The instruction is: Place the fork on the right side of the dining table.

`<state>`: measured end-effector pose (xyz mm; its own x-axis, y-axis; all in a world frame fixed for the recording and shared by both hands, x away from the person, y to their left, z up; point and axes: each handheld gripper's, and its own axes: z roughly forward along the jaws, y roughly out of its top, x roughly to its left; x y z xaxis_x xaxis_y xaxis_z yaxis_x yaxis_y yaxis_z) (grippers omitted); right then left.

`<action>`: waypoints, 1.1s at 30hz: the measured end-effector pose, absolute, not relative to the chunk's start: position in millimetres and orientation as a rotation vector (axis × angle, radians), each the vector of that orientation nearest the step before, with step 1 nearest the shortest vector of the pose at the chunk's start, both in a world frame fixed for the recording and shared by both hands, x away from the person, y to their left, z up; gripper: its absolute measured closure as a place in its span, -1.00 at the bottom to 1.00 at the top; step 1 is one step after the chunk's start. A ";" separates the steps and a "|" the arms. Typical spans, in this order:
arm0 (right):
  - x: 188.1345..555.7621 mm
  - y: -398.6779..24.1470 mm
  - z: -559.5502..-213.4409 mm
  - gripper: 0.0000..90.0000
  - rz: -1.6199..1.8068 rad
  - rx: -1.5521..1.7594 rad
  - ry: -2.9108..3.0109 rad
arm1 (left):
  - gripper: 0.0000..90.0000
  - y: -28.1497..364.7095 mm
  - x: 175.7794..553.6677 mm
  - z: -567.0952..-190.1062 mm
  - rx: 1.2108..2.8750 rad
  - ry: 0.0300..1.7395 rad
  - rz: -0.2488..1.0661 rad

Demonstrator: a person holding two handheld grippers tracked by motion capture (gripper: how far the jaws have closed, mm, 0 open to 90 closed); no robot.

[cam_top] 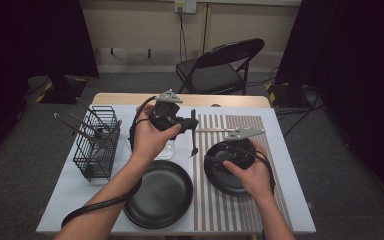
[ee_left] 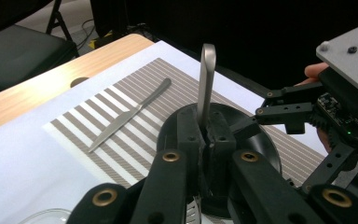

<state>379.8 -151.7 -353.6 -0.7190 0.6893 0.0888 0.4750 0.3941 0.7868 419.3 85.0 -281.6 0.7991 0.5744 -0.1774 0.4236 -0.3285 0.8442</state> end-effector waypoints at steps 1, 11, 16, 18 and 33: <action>380.3 -150.8 -352.7 -0.28 1.231 1.016 2.402 | 0.93 83.8 418.8 -282.6 1.970 0.748 0.179; 380.4 -141.0 -343.2 0.00 1.281 1.034 2.389 | 0.93 66.3 412.1 -283.1 1.979 0.714 0.173; 381.1 -138.6 -341.5 0.11 1.287 1.047 2.383 | 0.93 58.3 408.9 -284.0 1.987 0.707 0.178; 381.2 -138.0 -339.9 0.19 1.289 1.053 2.381 | 0.93 56.3 408.0 -284.8 1.994 0.702 0.177; 383.0 -132.5 -331.3 0.44 1.320 1.101 2.364 | 0.93 52.9 403.0 -296.3 2.007 0.707 0.186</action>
<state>383.0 -132.5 -331.3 -0.6958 0.7001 0.1606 0.5038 0.3163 0.8038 403.0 52.9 -296.3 0.8202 0.5510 -0.1537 0.4036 -0.3671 0.8381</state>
